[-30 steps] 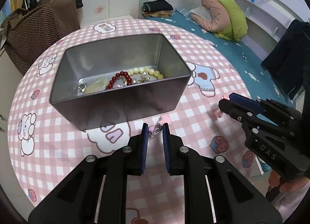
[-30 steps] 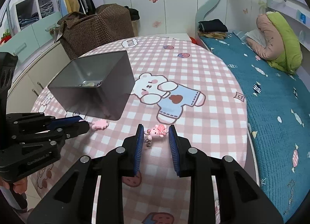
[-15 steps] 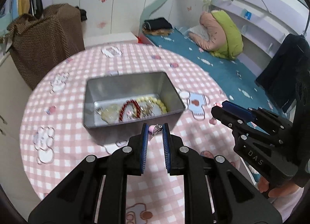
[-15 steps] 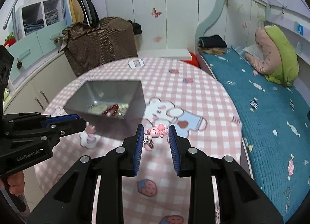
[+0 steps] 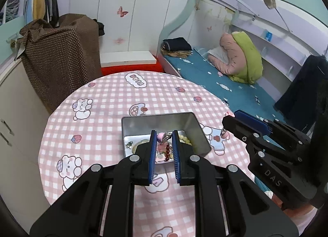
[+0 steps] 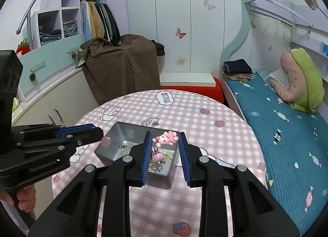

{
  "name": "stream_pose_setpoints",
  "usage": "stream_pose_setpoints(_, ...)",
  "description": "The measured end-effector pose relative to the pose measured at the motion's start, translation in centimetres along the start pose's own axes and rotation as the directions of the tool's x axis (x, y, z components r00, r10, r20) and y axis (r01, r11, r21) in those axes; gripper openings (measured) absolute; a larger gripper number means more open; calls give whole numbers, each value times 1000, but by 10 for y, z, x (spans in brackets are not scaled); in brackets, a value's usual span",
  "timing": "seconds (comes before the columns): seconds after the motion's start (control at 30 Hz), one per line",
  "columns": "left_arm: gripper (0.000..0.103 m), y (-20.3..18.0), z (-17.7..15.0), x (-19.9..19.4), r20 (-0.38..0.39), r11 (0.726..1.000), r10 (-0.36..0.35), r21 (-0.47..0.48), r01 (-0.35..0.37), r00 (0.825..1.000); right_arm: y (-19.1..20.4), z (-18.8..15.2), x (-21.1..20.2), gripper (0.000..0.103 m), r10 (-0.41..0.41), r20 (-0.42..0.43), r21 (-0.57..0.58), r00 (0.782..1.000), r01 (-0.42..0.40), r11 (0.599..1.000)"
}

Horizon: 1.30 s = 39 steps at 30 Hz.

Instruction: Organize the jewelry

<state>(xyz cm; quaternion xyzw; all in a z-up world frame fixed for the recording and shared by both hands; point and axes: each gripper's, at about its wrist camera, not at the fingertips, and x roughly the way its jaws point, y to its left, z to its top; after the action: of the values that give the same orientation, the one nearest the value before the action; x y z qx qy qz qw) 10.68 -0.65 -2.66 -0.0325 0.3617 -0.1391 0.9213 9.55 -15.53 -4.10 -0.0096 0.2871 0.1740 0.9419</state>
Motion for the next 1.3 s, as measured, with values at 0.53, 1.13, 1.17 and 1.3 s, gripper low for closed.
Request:
stream_pose_setpoints(0.53, 15, 20, 5, 43, -73, 1000, -9, -15, 8, 997, 6, 3, 42, 26, 80, -88, 11, 993, -79, 997)
stream_pose_setpoints(1.13, 70, 27, 1, 29, -49, 995, 101, -13, -102, 994, -2, 2, 23, 64, 34, -87, 45, 996, -31, 999)
stream_pose_setpoints(1.17, 72, 26, 1, 26, -45, 994, 107, -14, -108, 993, -1, 2, 19, 66, 29, -82, 46, 996, -25, 999)
stream_pose_setpoints(1.3, 74, 22, -4, 13, -32, 990, 138, -14, -138, 990, 1, -1, 4, 79, 8, -69, 56, 998, -4, 998)
